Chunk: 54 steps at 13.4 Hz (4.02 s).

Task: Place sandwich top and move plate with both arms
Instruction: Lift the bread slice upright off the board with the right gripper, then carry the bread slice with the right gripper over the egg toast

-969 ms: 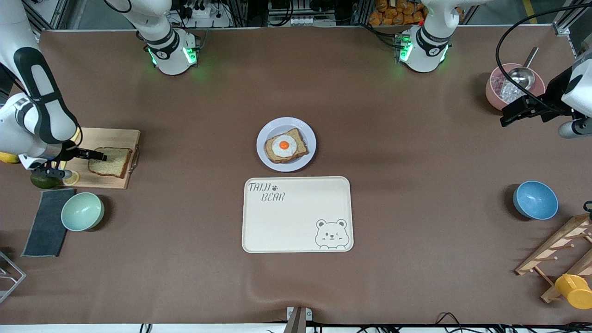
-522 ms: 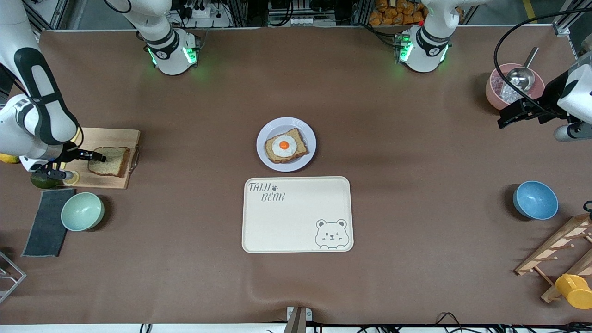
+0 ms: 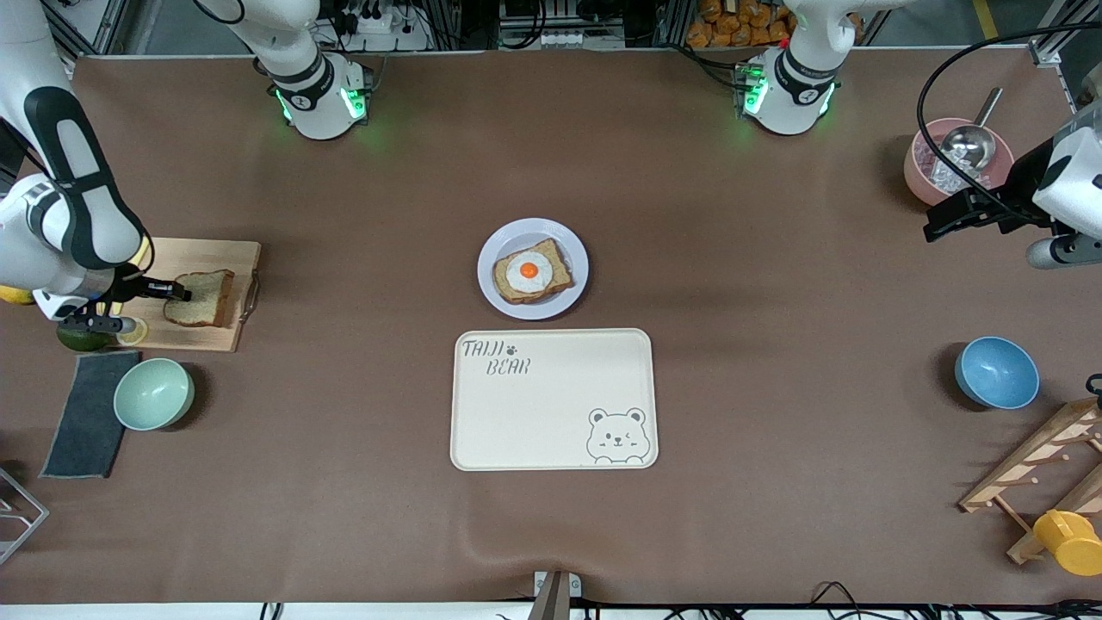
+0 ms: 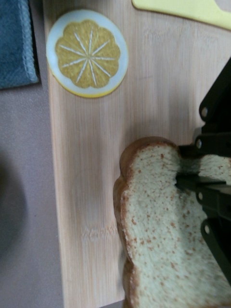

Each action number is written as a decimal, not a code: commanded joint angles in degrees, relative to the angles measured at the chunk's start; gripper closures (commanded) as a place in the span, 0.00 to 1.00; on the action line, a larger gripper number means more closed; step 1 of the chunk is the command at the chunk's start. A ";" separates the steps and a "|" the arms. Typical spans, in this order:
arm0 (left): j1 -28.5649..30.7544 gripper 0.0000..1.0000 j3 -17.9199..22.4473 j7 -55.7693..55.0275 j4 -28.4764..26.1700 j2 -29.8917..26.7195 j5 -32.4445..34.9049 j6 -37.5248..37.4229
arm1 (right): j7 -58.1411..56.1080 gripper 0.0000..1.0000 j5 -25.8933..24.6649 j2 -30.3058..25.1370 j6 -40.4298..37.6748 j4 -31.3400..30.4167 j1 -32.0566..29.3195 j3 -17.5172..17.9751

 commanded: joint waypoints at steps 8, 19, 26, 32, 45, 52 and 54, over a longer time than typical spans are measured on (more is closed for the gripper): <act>0.32 0.00 -0.12 -0.84 0.01 -0.07 -1.34 -0.58 | -2.98 1.00 -0.20 -0.38 -3.39 5.19 -0.62 -0.03; 0.41 0.00 -0.12 -0.92 -0.17 0.02 -1.34 -0.58 | -3.87 1.00 -0.03 -2.14 -26.41 21.09 1.22 0.32; 0.41 0.00 -0.12 -0.83 -0.17 -0.07 -1.34 -0.58 | -6.67 1.00 3.73 -2.05 -33.71 25.49 1.66 2.34; 0.50 0.00 -0.12 -0.75 -0.52 -0.07 -1.34 -0.58 | -5.98 1.00 13.84 -1.96 -34.52 25.23 8.67 6.47; 0.41 0.00 -0.04 -0.92 -1.49 0.10 -1.26 -0.50 | 0.53 1.00 28.45 -0.21 -28.81 24.53 39.96 6.56; 0.32 0.00 -0.04 -0.92 -2.10 0.81 -1.26 -0.41 | 0.61 1.00 38.63 1.99 -21.27 20.42 47.18 6.56; 0.23 0.00 -0.04 -0.92 -2.19 0.72 -1.26 -0.41 | 0.70 1.00 42.06 2.26 -18.18 18.47 49.03 6.47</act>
